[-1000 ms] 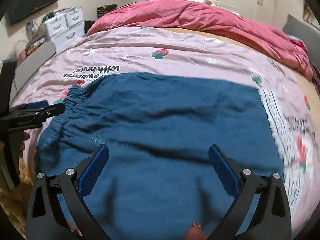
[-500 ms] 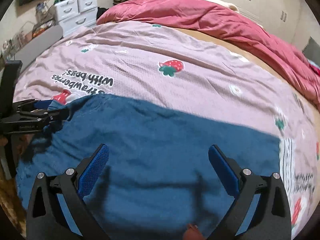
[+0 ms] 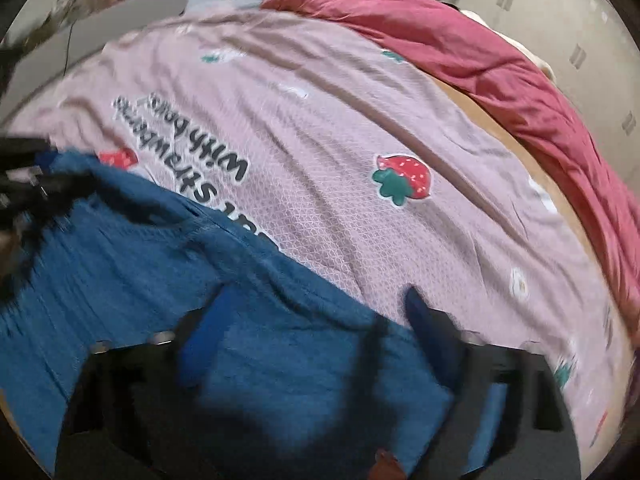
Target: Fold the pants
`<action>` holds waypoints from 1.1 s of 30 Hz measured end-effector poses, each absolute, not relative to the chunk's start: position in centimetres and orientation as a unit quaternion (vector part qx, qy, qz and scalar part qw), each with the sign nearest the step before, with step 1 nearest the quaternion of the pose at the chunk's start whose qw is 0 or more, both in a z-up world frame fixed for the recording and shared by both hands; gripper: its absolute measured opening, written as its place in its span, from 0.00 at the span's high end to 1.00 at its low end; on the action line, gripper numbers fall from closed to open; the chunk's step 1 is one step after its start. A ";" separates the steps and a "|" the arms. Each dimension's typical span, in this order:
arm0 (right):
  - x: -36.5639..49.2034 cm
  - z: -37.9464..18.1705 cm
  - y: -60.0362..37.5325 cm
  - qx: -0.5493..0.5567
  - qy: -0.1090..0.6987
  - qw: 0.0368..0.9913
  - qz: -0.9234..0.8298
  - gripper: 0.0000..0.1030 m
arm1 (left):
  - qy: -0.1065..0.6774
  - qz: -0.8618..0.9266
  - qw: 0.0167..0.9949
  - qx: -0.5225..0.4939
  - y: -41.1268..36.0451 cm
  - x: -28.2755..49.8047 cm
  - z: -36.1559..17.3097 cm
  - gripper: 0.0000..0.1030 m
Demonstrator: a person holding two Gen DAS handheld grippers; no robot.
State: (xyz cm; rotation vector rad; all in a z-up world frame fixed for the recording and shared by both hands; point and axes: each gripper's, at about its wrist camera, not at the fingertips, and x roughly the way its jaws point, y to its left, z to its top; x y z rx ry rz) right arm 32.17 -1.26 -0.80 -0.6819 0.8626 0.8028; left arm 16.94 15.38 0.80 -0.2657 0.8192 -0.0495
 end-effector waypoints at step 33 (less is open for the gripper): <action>18.5 7.0 -8.4 -0.207 0.313 0.825 0.422 0.92 | 0.292 -0.055 0.953 -0.064 11.6 9.9 5.1 0.73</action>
